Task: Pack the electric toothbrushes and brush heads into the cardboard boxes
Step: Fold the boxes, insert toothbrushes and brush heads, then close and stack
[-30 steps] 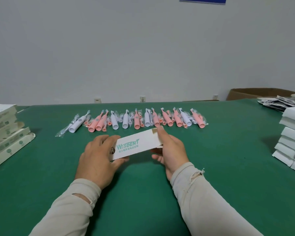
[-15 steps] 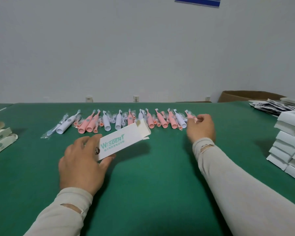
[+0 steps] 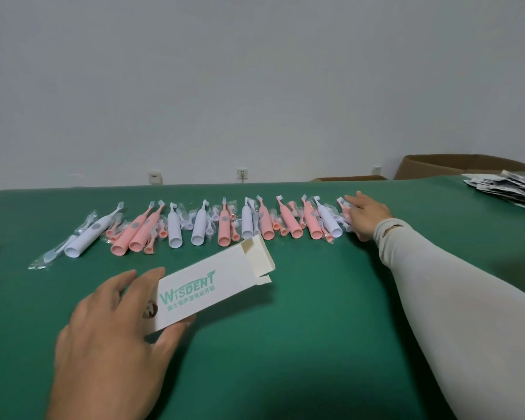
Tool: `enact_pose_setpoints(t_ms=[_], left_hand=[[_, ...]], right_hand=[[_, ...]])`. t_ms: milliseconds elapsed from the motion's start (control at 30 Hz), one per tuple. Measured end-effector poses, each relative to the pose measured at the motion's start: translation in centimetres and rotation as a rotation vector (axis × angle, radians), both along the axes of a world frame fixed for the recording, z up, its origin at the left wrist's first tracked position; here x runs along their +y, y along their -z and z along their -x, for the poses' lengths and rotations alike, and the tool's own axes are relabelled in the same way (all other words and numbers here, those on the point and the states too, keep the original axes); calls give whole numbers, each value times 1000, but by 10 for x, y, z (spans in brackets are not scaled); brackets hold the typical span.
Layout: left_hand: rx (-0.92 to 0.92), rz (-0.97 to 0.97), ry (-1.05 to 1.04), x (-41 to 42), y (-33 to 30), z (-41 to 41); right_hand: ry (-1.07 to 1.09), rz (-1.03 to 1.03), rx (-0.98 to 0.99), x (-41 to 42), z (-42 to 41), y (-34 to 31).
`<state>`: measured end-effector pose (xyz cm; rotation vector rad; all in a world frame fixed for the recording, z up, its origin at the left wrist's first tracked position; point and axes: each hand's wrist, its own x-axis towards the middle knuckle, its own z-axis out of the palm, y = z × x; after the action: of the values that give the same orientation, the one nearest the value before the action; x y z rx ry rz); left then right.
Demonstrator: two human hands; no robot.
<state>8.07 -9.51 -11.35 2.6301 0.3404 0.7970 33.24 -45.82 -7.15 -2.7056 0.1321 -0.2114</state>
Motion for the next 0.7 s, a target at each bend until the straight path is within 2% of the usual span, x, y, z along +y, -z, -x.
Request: enact_pose_setpoints(t_ms=[133, 233, 333, 533, 633, 700], left_hand=[[-17, -24, 11, 4, 8, -8], [-41, -31, 23, 7, 12, -11], [-35, -36, 37, 10, 14, -13], [-15, -5, 30, 5, 7, -12], [-2, -1, 36, 0, 1, -8], [-3, 10, 43, -3, -3, -6]], right_hand=[[-13, -16, 105, 1, -24, 2], [23, -254, 130, 0, -33, 9], [111, -348, 75, -1, -32, 11], [222, -313, 65, 1, 7, 8], [201, -161, 64, 1, 38, 13], [199, -159, 68, 8, 68, 15]])
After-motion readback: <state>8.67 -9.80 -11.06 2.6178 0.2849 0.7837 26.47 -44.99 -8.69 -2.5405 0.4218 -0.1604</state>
